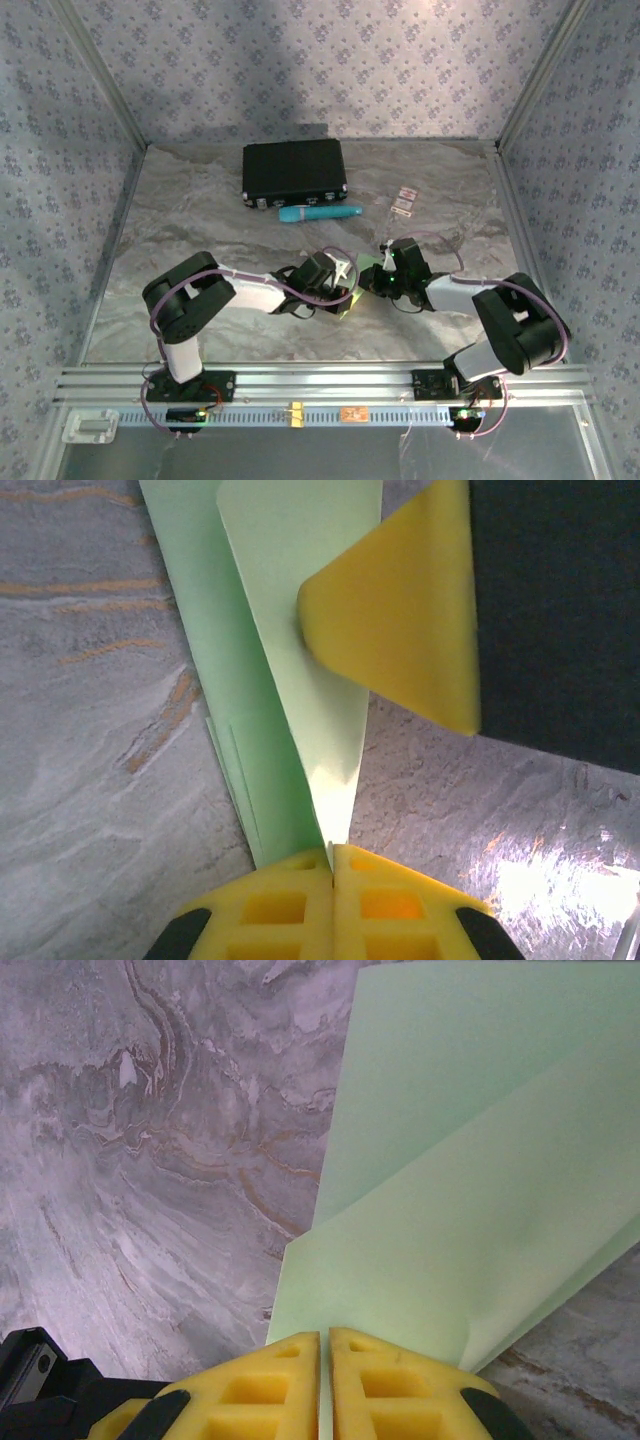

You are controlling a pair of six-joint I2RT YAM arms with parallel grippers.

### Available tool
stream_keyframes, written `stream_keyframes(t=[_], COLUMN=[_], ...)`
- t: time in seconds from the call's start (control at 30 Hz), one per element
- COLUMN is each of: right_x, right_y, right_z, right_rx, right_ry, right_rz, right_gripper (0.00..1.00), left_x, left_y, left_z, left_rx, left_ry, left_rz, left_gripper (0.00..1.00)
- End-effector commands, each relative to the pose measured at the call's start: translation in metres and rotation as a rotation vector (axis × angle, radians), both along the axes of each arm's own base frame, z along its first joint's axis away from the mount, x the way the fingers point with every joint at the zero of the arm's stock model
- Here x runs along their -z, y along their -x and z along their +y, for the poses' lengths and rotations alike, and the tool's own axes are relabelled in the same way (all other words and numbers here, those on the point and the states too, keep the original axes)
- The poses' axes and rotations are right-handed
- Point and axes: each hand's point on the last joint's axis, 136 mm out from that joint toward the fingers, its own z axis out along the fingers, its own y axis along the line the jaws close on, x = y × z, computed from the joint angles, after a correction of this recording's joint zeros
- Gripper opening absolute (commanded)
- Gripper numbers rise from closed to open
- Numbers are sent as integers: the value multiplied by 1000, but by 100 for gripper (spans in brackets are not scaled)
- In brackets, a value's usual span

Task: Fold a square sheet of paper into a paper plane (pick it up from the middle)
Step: Fold the wing for the fifth time at the center of the table.

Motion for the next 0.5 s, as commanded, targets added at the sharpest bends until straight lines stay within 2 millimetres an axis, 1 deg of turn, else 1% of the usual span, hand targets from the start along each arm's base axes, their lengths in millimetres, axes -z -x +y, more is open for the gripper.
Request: stream_keyframes(t=[0.0, 0.17, 0.4, 0.47], right_x=[-5, -2, 11, 16], right_y=[-10, -12, -15, -14], right_z=[2, 2, -2, -4], right_rx=[0, -8, -1, 4], right_ry=[-6, -4, 21, 33], right_rz=[-23, -16, 23, 40], right_gripper=[12, 12, 12, 12], left_x=[20, 23, 27, 26], left_y=[9, 10, 11, 12], left_z=[12, 13, 18, 19], left_rx=[-5, -6, -17, -12], left_ry=[-45, -41, -31, -24], left_rz=[54, 66, 85, 89], left_gripper=[0, 0, 0, 2])
